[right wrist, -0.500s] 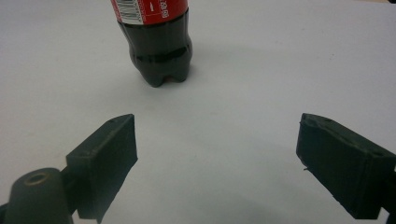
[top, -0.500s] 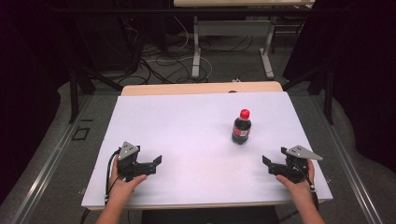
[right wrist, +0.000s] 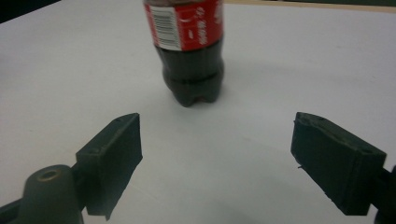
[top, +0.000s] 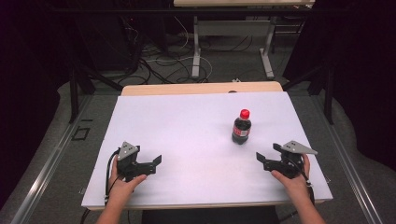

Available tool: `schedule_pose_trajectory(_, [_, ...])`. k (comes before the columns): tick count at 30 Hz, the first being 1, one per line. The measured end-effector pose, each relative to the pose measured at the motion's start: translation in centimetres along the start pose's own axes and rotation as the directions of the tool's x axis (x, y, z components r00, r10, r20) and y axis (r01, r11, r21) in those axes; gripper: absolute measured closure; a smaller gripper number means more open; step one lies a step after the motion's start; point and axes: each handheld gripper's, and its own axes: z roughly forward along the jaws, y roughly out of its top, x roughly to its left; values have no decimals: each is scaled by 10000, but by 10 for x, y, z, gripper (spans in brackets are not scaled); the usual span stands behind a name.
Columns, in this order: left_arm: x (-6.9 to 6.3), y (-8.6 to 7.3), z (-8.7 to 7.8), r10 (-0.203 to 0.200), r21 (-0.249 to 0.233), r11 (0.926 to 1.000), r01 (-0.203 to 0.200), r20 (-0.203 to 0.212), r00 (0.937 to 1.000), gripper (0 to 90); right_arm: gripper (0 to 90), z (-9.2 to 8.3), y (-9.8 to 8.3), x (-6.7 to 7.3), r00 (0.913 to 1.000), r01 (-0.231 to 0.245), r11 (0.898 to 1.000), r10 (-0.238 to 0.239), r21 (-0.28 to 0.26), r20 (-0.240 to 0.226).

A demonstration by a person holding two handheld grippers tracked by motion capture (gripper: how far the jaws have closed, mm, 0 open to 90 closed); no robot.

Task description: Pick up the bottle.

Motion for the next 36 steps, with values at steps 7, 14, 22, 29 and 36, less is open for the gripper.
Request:
schedule_pose_trajectory(7, [1, 0, 1, 105, -4, 9999, -105, -52, 9999, 9, 193, 31, 28, 11, 9986, 380, 9993, -377, 65, -371])
schedule_pose_trajectory(14, [1, -1, 1, 22, 87, 10000, -23, 47, 10000, 9, 209, 61, 45, 16, 9979, 507, 9986, -500, 164, -416])
schedule_pose_trajectory(22, [0, -1, 4, 15, 213, 9998, -18, 101, 9999, 9, 209, 81, 45, 10, 9995, 195, 9997, -191, 163, -261])
schedule_pose_trajectory(29, [0, -1, 5, 42, 274, 9996, -45, 111, 9999, 9, 219, 95, 42, 7, 9991, 366, 9993, -363, 102, -209])
schedule_pose_trajectory(36, [0, -1, 5, 36, 259, 9997, -38, 109, 9999, 9, 269, 101, 42, 9, 9991, 381, 9993, -380, 13, -195])
